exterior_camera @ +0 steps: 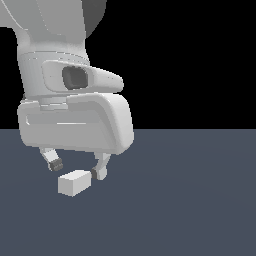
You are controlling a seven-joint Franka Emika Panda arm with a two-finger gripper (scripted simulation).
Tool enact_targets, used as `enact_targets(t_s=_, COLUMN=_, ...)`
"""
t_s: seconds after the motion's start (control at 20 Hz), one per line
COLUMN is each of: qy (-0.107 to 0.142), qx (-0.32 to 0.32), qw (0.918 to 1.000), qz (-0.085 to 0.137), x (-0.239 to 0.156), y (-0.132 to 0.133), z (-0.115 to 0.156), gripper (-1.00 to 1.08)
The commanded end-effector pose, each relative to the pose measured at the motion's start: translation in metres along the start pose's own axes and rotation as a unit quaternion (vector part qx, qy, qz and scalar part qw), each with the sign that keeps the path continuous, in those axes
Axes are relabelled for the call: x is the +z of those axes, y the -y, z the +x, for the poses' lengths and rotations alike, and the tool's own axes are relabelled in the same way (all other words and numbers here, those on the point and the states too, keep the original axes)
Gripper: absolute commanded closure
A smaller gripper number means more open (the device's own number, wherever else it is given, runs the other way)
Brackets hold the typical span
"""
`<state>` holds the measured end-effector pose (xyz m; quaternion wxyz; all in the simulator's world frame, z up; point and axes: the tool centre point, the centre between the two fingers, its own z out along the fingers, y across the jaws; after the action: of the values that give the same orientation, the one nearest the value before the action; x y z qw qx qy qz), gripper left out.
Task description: Plug the charger into the wall socket.
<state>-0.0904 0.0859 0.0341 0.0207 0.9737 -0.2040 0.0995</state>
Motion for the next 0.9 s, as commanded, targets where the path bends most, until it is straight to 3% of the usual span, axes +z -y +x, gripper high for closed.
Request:
enact_targets(t_s=0.0, qy=0.000, qx=0.000, qw=1.0000, qz=0.000, x=0.010, y=0.000, z=-0.002, gripper=-0.92)
enact_targets(t_s=0.35, qy=0.000, qx=0.000, qw=1.0000, qz=0.000, x=0.022, y=0.000, z=-0.004, gripper=-0.92)
enact_targets(t_s=0.4, qy=0.000, qx=0.000, qw=1.0000, qz=0.000, x=0.022, y=0.000, z=-0.004, gripper=1.08)
enact_targets(t_s=0.85, qy=0.000, qx=0.000, qw=1.0000, qz=0.000, x=0.022, y=0.000, z=-0.004, gripper=1.08)
